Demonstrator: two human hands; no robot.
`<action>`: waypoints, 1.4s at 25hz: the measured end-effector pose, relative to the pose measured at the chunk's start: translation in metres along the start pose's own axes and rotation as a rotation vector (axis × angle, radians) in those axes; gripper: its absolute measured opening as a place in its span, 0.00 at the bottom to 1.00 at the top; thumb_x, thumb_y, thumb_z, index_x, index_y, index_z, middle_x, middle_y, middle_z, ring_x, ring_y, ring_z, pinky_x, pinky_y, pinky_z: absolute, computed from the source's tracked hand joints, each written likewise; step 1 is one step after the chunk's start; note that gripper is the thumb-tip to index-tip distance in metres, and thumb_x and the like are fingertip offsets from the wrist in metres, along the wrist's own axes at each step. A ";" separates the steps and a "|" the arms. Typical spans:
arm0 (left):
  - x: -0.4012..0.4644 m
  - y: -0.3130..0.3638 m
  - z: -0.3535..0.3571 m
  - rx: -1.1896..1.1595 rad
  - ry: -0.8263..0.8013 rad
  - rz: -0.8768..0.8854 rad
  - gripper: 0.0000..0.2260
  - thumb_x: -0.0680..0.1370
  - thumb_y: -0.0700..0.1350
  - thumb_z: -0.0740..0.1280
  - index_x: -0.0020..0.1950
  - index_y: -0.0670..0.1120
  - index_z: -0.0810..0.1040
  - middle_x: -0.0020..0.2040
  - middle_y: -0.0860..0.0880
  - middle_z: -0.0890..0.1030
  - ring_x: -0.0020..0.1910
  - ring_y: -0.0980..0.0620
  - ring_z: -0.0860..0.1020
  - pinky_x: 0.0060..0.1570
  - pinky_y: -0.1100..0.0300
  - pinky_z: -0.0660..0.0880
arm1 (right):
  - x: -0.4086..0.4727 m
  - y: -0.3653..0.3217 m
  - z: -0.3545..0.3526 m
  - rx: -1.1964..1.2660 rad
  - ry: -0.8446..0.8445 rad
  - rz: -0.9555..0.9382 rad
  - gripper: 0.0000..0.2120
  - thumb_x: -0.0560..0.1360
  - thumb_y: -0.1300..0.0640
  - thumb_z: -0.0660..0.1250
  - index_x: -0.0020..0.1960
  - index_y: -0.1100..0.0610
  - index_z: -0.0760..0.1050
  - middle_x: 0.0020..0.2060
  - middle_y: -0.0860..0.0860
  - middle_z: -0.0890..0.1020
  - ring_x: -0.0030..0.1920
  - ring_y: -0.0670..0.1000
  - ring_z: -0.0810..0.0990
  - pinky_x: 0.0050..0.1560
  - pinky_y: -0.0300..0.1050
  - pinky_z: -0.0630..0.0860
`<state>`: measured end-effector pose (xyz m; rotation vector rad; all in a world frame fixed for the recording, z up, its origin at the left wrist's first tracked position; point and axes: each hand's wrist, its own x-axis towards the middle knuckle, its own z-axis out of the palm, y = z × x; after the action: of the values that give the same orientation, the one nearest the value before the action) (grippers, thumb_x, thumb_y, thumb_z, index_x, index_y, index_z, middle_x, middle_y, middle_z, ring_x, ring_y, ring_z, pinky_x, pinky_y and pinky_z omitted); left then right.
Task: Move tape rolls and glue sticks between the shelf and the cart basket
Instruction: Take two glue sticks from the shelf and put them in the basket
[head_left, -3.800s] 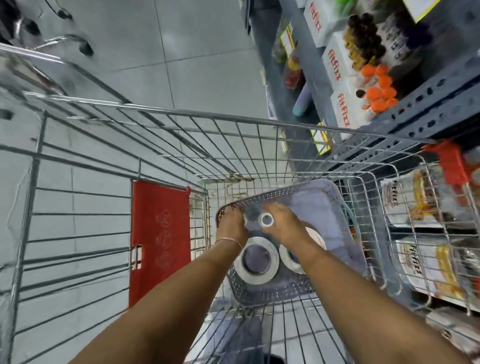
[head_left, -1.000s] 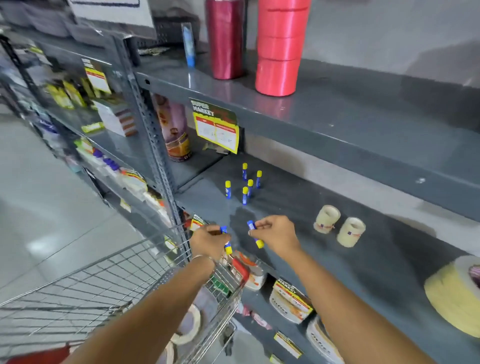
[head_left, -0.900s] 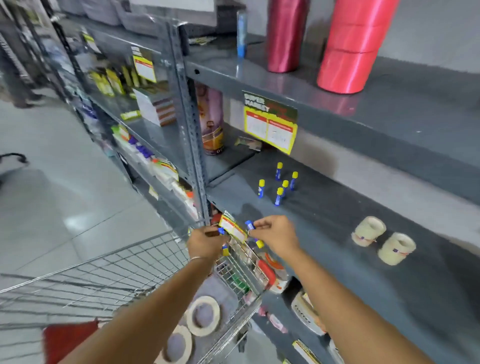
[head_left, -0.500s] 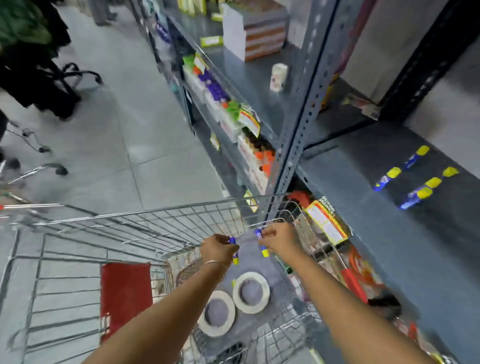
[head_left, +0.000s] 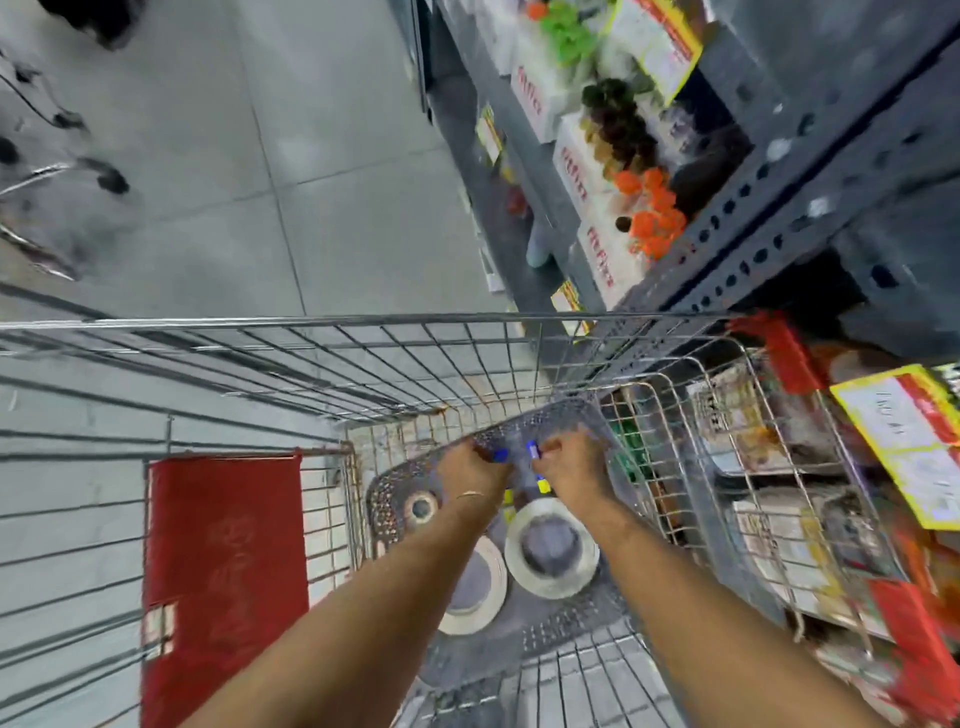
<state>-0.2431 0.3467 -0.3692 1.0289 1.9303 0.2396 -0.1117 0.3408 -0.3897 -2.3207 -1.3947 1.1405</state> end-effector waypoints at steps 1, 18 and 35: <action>0.004 -0.003 0.003 0.012 -0.002 0.004 0.10 0.68 0.46 0.73 0.43 0.41 0.83 0.44 0.39 0.85 0.48 0.44 0.83 0.40 0.54 0.75 | 0.004 0.003 0.006 -0.020 -0.002 -0.015 0.08 0.67 0.61 0.74 0.32 0.59 0.77 0.29 0.57 0.78 0.32 0.52 0.74 0.25 0.36 0.60; -0.011 -0.028 -0.009 0.014 -0.006 0.018 0.06 0.71 0.39 0.70 0.47 0.41 0.81 0.47 0.40 0.85 0.49 0.42 0.81 0.43 0.58 0.71 | -0.009 0.020 -0.014 -0.056 -0.110 -0.052 0.17 0.67 0.61 0.77 0.55 0.59 0.78 0.44 0.53 0.79 0.45 0.52 0.77 0.44 0.42 0.72; -0.072 -0.109 -0.005 0.919 -0.293 0.287 0.50 0.68 0.62 0.70 0.77 0.49 0.41 0.77 0.41 0.49 0.71 0.35 0.59 0.63 0.35 0.67 | -0.061 0.037 -0.035 -1.231 -0.445 -0.866 0.47 0.73 0.57 0.70 0.78 0.54 0.39 0.78 0.56 0.50 0.77 0.60 0.53 0.75 0.58 0.56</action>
<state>-0.2911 0.2250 -0.3787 1.8113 1.6032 -0.6742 -0.0777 0.2780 -0.3539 -1.3888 -3.4643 0.5113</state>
